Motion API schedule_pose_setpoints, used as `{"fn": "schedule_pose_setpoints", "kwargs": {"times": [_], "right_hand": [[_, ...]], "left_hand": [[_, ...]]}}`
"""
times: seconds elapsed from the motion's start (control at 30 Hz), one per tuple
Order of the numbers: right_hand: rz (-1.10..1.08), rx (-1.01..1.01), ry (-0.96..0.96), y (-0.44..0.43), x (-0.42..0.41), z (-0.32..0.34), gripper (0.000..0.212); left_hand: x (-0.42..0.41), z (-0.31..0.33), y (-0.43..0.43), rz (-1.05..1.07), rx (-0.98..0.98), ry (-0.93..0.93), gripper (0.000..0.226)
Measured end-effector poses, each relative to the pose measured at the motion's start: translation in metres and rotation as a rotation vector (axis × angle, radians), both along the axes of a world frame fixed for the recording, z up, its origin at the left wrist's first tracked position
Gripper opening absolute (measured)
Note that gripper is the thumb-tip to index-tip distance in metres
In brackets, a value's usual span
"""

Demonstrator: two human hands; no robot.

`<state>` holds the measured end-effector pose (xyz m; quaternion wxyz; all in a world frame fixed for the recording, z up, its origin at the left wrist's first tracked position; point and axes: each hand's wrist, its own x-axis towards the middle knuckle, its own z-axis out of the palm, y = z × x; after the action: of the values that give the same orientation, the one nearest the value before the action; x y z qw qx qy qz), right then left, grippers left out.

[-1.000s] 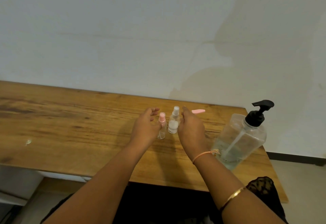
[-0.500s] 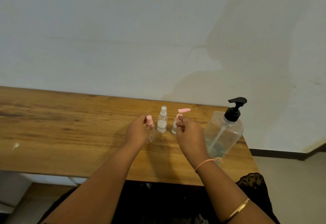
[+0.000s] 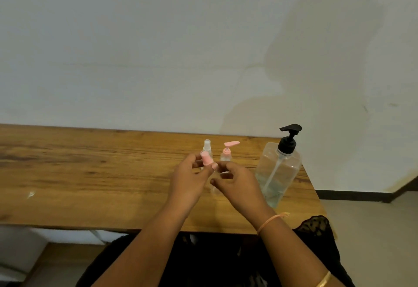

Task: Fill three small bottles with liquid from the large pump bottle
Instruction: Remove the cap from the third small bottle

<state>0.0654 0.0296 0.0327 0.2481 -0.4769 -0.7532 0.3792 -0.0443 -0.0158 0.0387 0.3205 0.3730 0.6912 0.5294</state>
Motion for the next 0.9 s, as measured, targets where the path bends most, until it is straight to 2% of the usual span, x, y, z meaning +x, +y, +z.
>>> {"fn": "schedule_pose_setpoints", "kwargs": {"times": [0.13,0.27,0.37,0.47,0.53,0.6,0.73,0.9], "right_hand": [[-0.01,-0.047,0.083,0.007,0.008,-0.001,0.036],[-0.015,-0.244,0.249,0.014,0.013,-0.002,0.027],[0.001,-0.307,0.288,0.017,0.014,-0.004,0.022],[-0.032,-0.475,0.48,0.019,0.01,0.0,0.019],[-0.057,-0.591,0.596,0.021,0.008,0.006,0.017],[-0.071,-0.623,0.664,0.022,0.007,0.008,0.021],[-0.112,-0.452,0.607,0.023,0.001,0.006,0.031],[-0.193,-0.318,0.559,0.025,-0.002,0.003,0.034]], "left_hand": [[0.003,0.005,0.001,-0.07,-0.009,-0.122,0.033],[0.001,0.002,0.007,-0.146,-0.073,-0.282,0.019],[0.001,0.0,0.01,-0.168,-0.095,-0.27,0.017],[0.001,0.001,0.013,-0.207,-0.079,-0.251,0.016],[0.0,0.0,0.015,-0.219,-0.065,-0.201,0.018],[-0.002,-0.002,0.018,-0.22,-0.039,-0.125,0.022],[-0.006,-0.006,0.021,-0.248,-0.013,0.066,0.027],[-0.008,-0.009,0.021,-0.203,-0.026,0.298,0.047]]}}
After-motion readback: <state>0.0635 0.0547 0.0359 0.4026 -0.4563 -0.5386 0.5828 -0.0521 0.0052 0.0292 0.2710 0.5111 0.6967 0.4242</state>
